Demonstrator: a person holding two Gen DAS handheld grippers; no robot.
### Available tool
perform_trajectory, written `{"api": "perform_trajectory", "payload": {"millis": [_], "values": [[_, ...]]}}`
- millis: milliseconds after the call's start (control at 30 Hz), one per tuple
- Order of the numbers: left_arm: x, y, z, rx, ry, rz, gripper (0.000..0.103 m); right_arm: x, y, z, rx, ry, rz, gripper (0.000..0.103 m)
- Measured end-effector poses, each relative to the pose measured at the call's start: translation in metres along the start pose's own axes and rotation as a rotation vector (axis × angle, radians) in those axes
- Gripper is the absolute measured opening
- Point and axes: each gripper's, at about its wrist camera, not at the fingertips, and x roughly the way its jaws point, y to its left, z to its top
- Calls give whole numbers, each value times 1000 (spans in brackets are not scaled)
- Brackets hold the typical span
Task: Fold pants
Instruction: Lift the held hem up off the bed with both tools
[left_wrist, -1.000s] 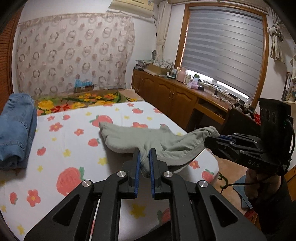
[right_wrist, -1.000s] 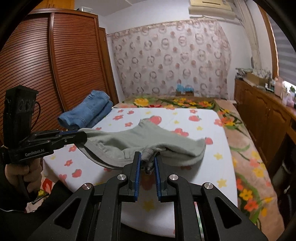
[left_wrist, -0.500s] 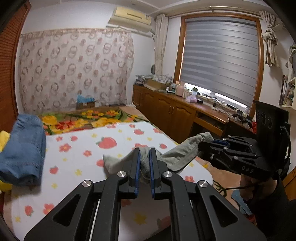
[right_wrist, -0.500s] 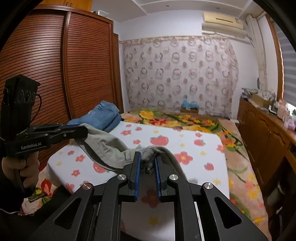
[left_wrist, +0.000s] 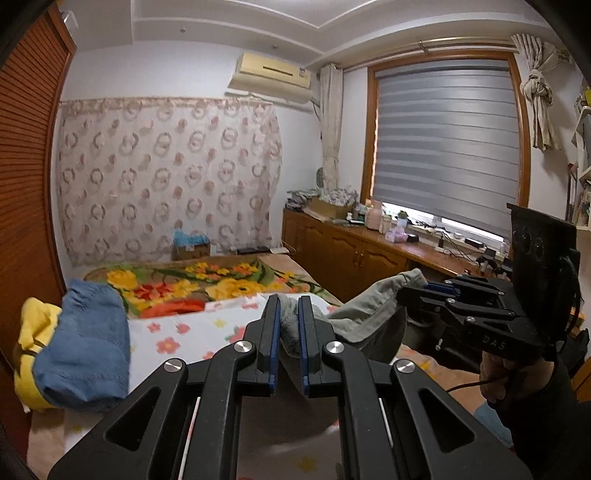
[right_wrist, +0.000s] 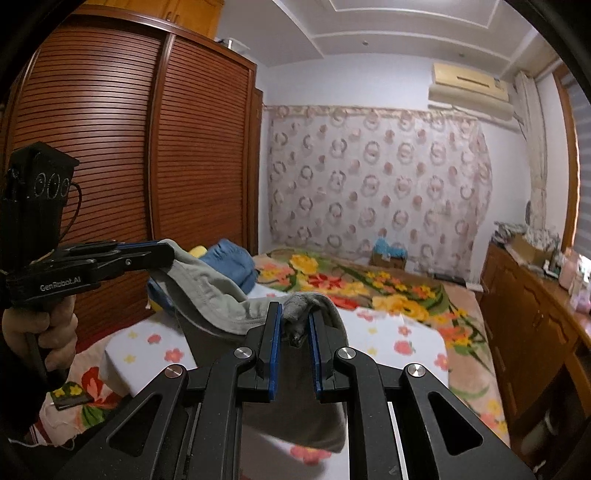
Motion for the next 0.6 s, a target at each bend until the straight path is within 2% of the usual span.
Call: {"api": "perform_trajectory", "payload": {"millis": [133,300,367,467,600], "values": [[8,16,9,-8,-13,38,10,14,-8,-2,2,0,26,14],[36,37,18,3,-9,92,10,52,-28,1,23,29,37,14],[50,47,22,8,-17,112,10,71,-37,8,24,35,25,14],[69,51,34,65,-84,175,10,94,-45,22,3,2,-27,13],[76,56,31,34,-70,173,10,105,-51,26,13,-32,-64,13]]}}
